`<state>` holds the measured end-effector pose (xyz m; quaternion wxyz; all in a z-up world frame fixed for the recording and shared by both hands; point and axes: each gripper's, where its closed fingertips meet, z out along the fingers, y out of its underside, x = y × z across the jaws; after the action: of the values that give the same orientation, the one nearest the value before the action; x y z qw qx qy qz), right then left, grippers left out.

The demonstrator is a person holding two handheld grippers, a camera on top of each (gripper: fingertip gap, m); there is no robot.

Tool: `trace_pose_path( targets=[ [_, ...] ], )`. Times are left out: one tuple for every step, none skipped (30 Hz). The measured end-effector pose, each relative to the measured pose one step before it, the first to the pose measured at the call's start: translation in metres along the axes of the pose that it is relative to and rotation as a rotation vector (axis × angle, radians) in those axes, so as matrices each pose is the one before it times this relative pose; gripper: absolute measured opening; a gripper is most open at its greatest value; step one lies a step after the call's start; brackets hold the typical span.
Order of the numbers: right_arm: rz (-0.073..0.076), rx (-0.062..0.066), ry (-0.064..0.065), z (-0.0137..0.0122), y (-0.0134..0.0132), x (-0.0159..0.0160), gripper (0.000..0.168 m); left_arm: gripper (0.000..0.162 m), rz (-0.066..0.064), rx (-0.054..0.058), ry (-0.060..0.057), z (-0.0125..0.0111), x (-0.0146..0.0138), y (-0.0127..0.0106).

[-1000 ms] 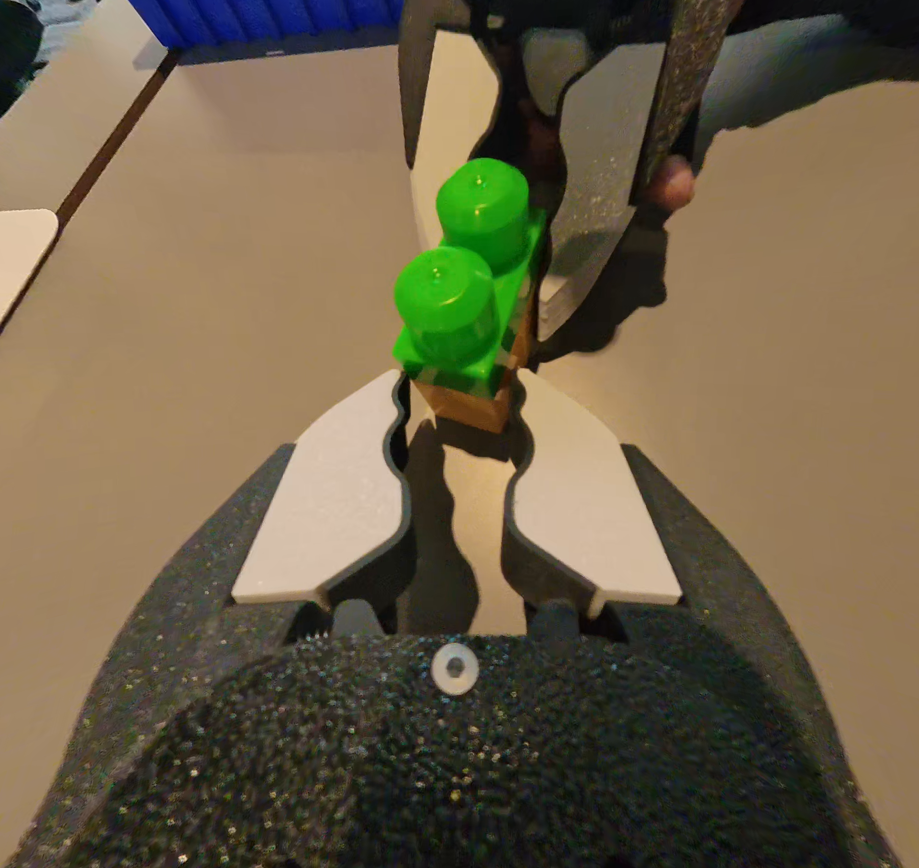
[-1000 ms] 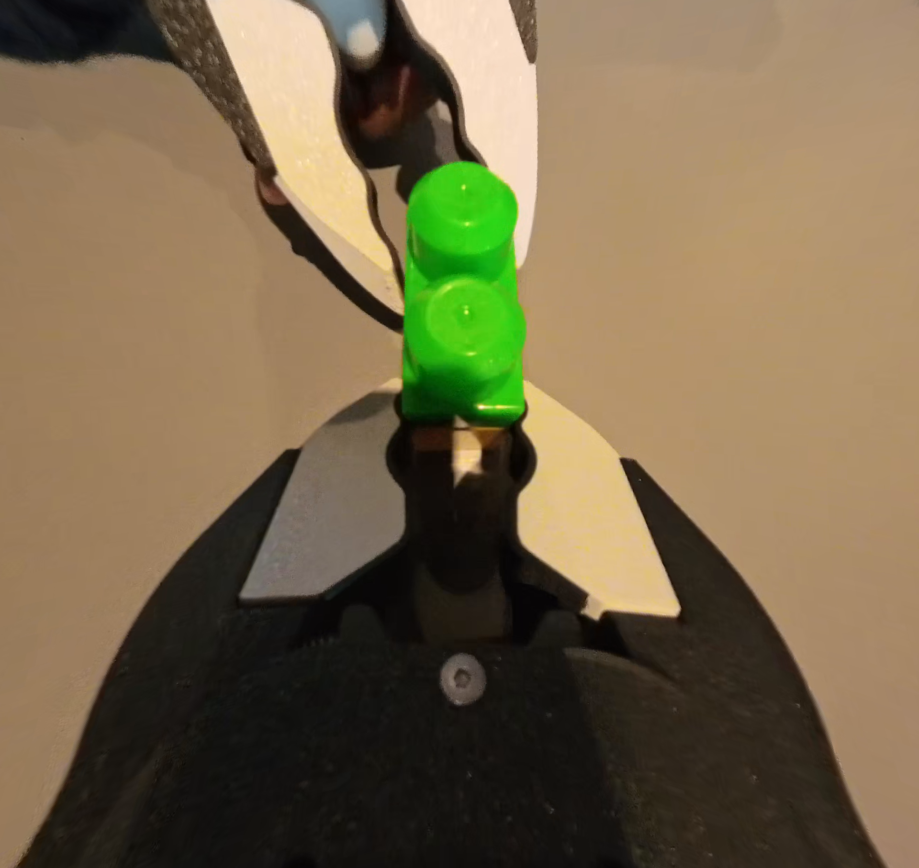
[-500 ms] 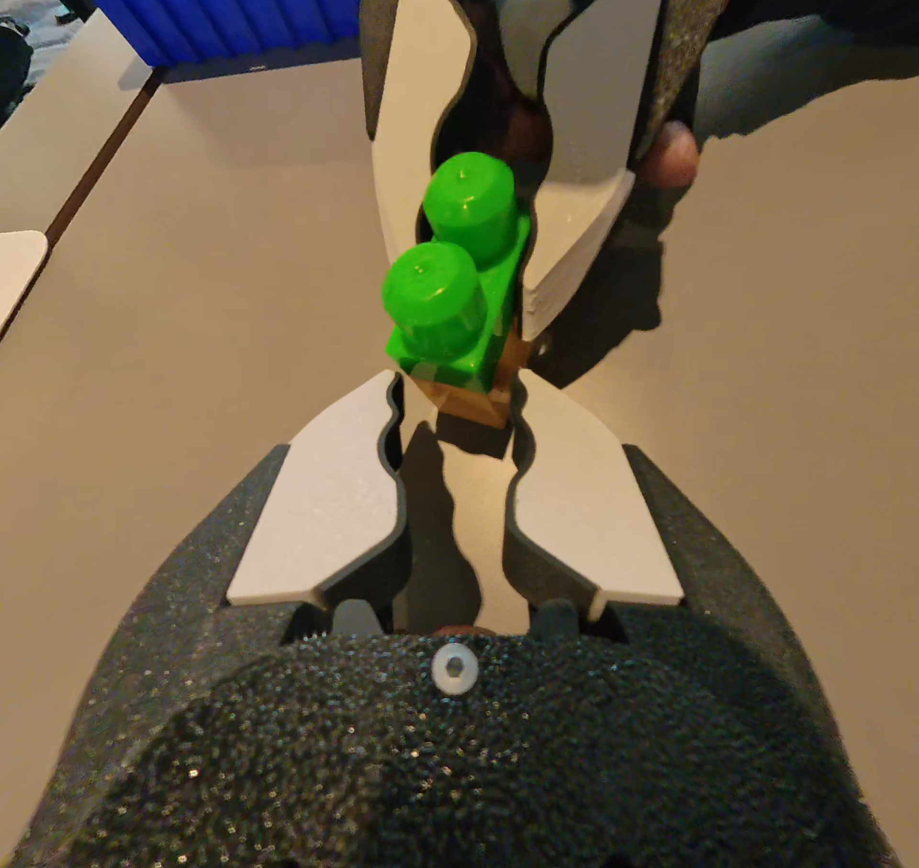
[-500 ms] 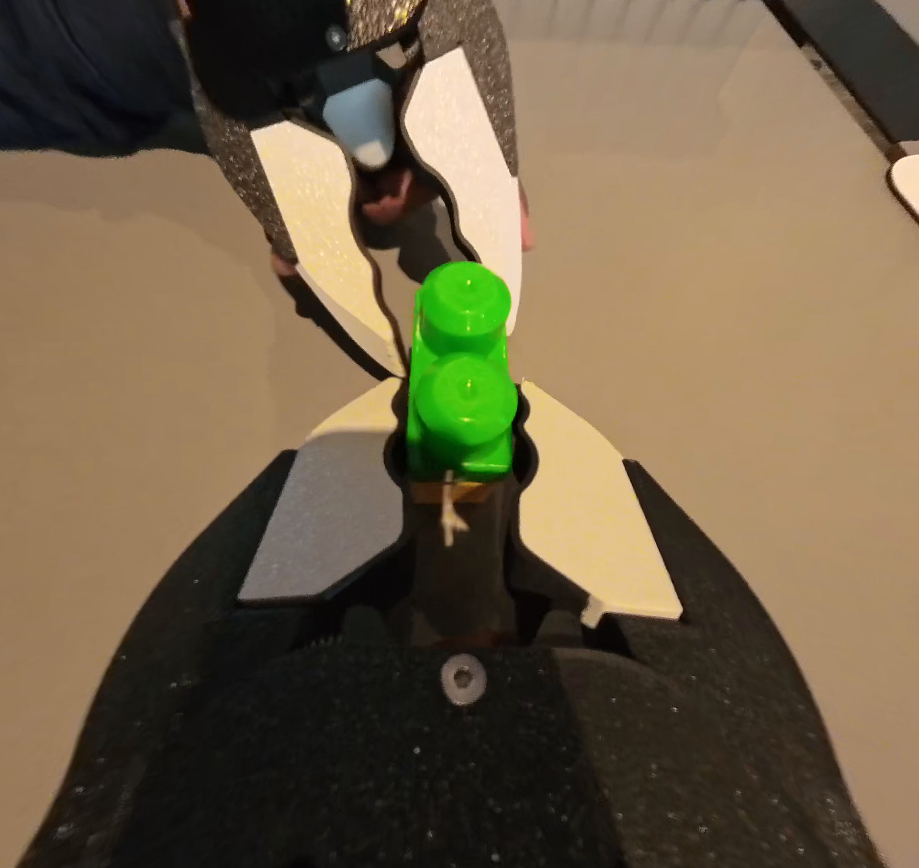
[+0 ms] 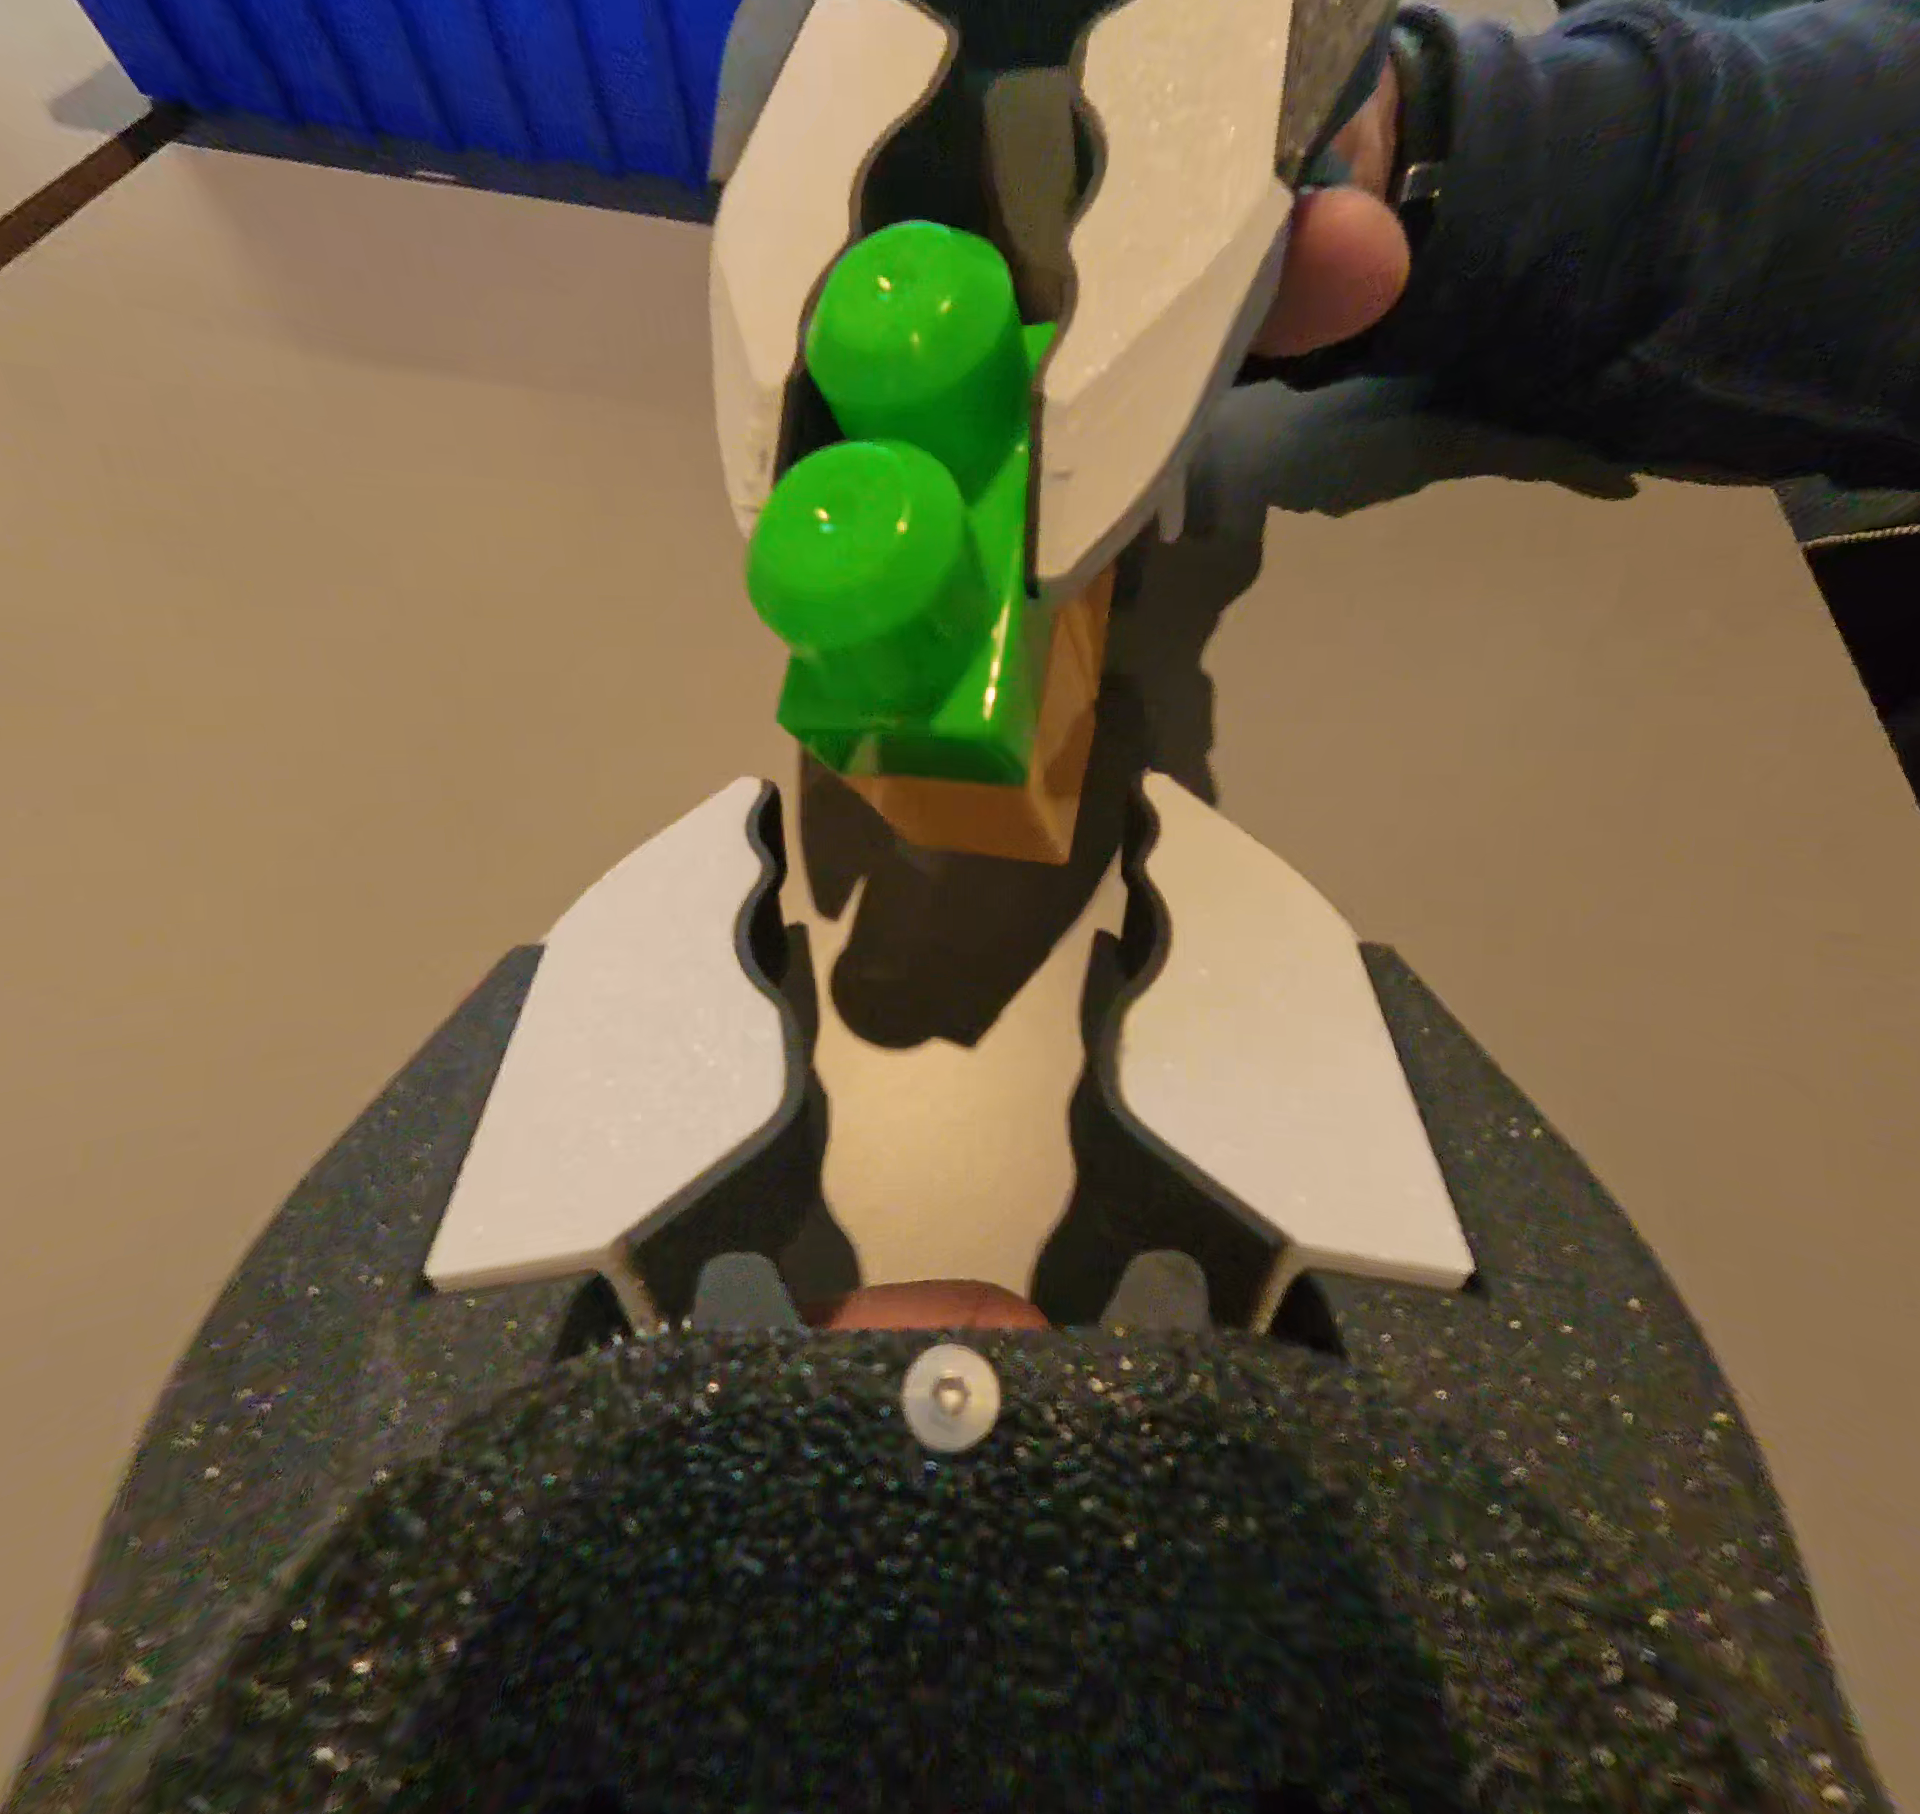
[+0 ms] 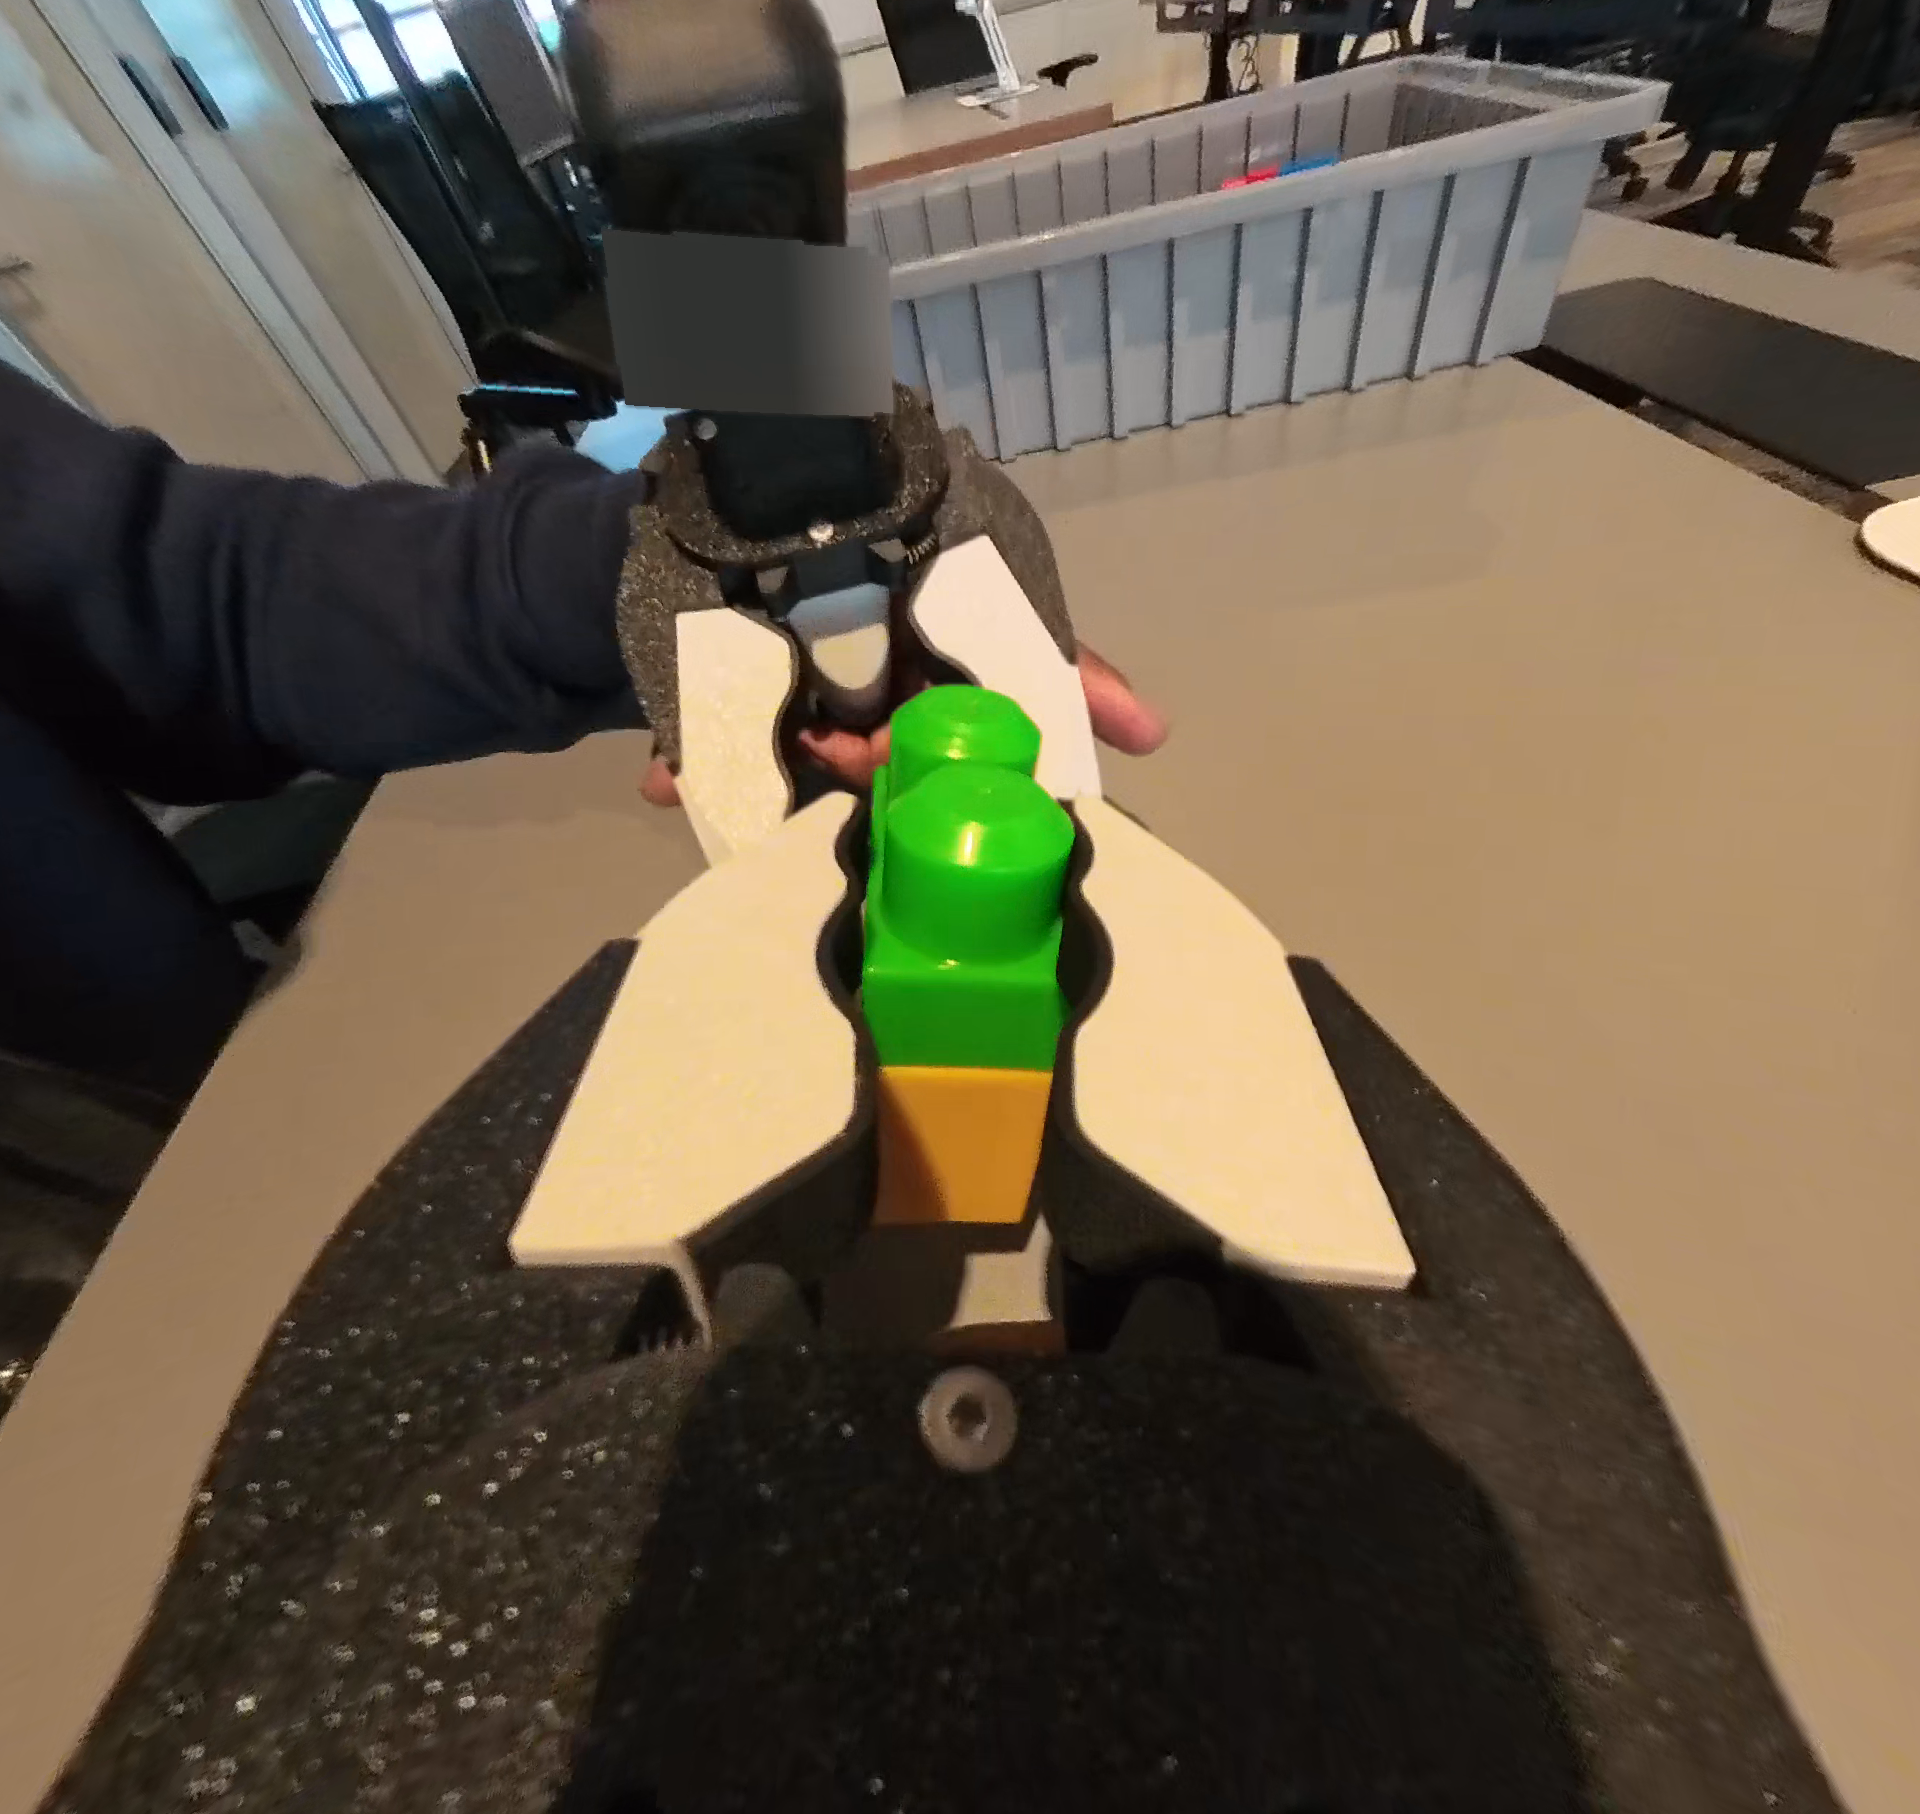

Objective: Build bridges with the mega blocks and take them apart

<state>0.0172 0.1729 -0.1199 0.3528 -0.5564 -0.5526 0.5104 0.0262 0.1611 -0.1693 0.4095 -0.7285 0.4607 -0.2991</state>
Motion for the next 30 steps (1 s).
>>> trace_pose_path(
  targets=[
    [-0.0067,-0.0035,0.0029,0.00067,0.00112,-0.00001,0.034,0.061,-0.0063,-0.0041,-0.0071,0.00069,-0.00125,0.00027],
    [-0.0048,0.0028,0.0010,0.00080,0.00035,-0.00025,0.034,0.061,-0.0072,-0.0029,-0.0061,0.00026,-0.00120,0.00039],
    [0.0035,0.0130,-0.0101,0.00080,-0.00135,-0.00163,0.034,0.060,-0.0069,0.0013,0.0023,0.00015,-0.00002,-0.00038],
    [0.0059,0.0286,-0.0149,0.00056,-0.00379,-0.00272,0.034,0.060,-0.0059,0.0086,0.0109,-0.00013,0.00148,-0.00120],
    [0.0082,0.0346,-0.0118,0.00038,-0.00493,-0.00245,0.034,0.058,-0.0101,0.0148,0.0197,-0.00011,0.00312,-0.00237],
    [0.0084,0.0360,-0.0078,0.00012,-0.00537,-0.00176,0.034,0.056,-0.0149,0.0169,0.0241,0.00019,0.00367,-0.00270],
    [0.0059,0.0401,-0.0072,-0.00045,-0.00583,-0.00179,0.034,0.055,-0.0140,0.0163,0.0257,0.00035,0.00392,-0.00263],
    [0.0090,0.0410,-0.0098,-0.00071,-0.00566,-0.00183,0.034,0.052,-0.0107,0.0151,0.0247,0.00037,0.00369,-0.00240],
    [0.0147,0.0366,-0.0123,-0.00062,-0.00483,-0.00170,0.034,0.047,-0.0082,0.0169,0.0202,-0.00005,0.00300,-0.00260],
    [0.0144,0.0228,-0.0074,-0.00038,-0.00268,-0.00074,0.034,0.043,-0.0069,0.0216,0.0192,-0.00058,0.00263,-0.00300],
    [0.0064,0.0133,-0.0035,-0.00043,-0.00145,-0.00017,0.034,0.043,-0.0047,0.0155,0.0057,-0.00074,0.00053,-0.00205],
    [0.0003,0.0053,-0.0004,-0.00051,-0.00081,0.00024,0.034,0.042,-0.0017,0.0091,0.0037,-0.00071,0.00013,-0.00109],
    [-0.0012,0.0009,-0.0014,-0.00048,-0.00038,0.00004,0.034,0.042,-0.0009,0.0073,0.0006,-0.00063,-0.00012,-0.00101],
    [-0.0004,-0.0002,-0.0016,-0.00046,-0.00014,0.00000,0.034,0.041,0.0018,0.0053,-0.0036,-0.00034,-0.00044,-0.00071],
    [0.0000,-0.0024,-0.0018,-0.00066,0.00018,0.00016,0.034,0.041,0.0040,0.0014,-0.0063,0.00000,-0.00057,-0.00025],
    [0.0013,-0.0059,-0.0035,-0.00078,0.00047,0.00014,0.034,0.041,0.0052,-0.0015,-0.0085,0.00026,-0.00071,0.00011],
    [0.0012,-0.0098,-0.0043,-0.00120,0.00092,0.00021,0.034,0.040,0.0048,-0.0035,-0.0090,0.00034,-0.00079,0.00038],
    [-0.0016,-0.0140,-0.0043,-0.00103,0.00128,0.00005,0.034,0.040,0.0029,-0.0073,-0.0063,0.00070,-0.00047,0.00092],
    [-0.0059,-0.0168,0.0028,-0.00110,0.00139,0.00061,0.035,0.039,0.0041,-0.0079,-0.0114,0.00056,-0.00124,0.00101],
    [-0.0124,-0.0199,0.0157,-0.00133,0.00163,0.00210,0.037,0.039,0.0106,-0.0071,-0.0204,0.00020,-0.00243,0.00089],
    [-0.0189,-0.0280,0.0215,-0.00129,0.00271,0.00297,0.042,0.039,0.0147,-0.0093,-0.0166,-0.00009,-0.00185,0.00127],
    [-0.0211,-0.0337,0.0188,-0.00120,0.00360,0.00264,0.046,0.039,0.0133,-0.0145,-0.0122,-0.00006,-0.00143,0.00214],
    [-0.0216,-0.0299,0.0165,-0.00122,0.00347,0.00240,0.049,0.039,0.0074,-0.0126,-0.0119,0.00012,-0.00158,0.00189],
    [-0.0241,-0.0253,0.0143,-0.00095,0.00333,0.00173,0.049,0.038,-0.0003,-0.0112,-0.0121,0.00019,-0.00180,0.00163],
    [-0.0269,-0.0228,0.0141,-0.00051,0.00296,0.00143,0.051,0.038,0.0008,-0.0127,-0.0118,0.00029,-0.00176,0.00183],
    [-0.0270,-0.0195,0.0082,0.00004,0.00266,0.00011,0.051,0.038,0.0051,-0.0152,-0.0127,0.00044,-0.00176,0.00224],
    [-0.0276,-0.0260,0.0044,0.00087,0.00349,-0.00084,0.052,0.038,0.0102,-0.0164,-0.0099,0.00048,-0.00104,0.00237],
    [-0.0261,-0.0287,-0.0008,0.00179,0.00386,-0.00197,0.053,0.038,0.0131,-0.0111,-0.0056,0.00061,-0.00005,0.00149],
    [-0.0230,-0.0300,-0.0016,0.00250,0.00414,-0.00227,0.053,0.038,0.0118,-0.0097,-0.0020,0.00074,0.00070,0.00104],
    [-0.0188,-0.0240,0.0004,0.00278,0.00341,-0.00206,0.054,0.038,0.0111,-0.0123,-0.0031,0.00109,0.00079,0.00140]
  ],
)
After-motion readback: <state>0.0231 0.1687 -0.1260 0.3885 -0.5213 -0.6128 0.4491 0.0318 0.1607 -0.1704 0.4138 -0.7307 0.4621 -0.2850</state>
